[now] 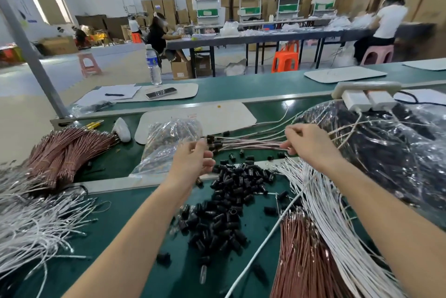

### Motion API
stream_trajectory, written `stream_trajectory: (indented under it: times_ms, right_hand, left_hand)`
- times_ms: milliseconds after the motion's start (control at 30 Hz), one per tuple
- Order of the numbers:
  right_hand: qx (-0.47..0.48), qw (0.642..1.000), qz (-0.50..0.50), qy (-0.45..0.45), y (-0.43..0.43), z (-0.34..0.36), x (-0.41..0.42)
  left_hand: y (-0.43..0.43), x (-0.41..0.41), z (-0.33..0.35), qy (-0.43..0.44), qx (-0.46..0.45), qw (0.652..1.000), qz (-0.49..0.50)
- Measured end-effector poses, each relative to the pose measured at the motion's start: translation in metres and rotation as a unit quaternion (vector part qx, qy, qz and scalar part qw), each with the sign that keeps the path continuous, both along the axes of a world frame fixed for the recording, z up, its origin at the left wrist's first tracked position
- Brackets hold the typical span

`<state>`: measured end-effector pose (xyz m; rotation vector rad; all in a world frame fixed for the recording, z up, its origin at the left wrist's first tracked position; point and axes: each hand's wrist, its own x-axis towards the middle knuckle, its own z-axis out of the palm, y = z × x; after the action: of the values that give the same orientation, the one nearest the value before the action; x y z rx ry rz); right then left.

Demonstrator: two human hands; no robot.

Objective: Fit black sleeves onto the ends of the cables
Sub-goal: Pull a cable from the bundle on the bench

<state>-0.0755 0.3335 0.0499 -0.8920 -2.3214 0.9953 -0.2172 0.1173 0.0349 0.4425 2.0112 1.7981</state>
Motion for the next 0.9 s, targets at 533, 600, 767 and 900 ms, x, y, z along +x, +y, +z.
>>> stream_trajectory:
  times_ms: [533, 600, 767, 900]
  right_hand:
    - [0.012, 0.998, -0.025, 0.056, -0.061, -0.009, 0.034]
    - [0.012, 0.998, -0.030, 0.050, -0.064, -0.013, 0.041]
    - [0.010, 0.998, -0.030, 0.049, -0.066, -0.018, 0.051]
    - [-0.011, 0.997, -0.035, 0.063, -0.064, -0.022, 0.055]
  left_hand:
    - [0.022, 0.134, -0.008, 0.261, -0.462, 0.751, -0.394]
    - [0.025, 0.140, -0.013, 0.260, -0.466, 0.754, -0.384]
    - [0.024, 0.137, -0.017, 0.134, -0.419, 0.805, -0.398]
    - [0.022, 0.135, -0.016, 0.111, -0.393, 0.819, -0.404]
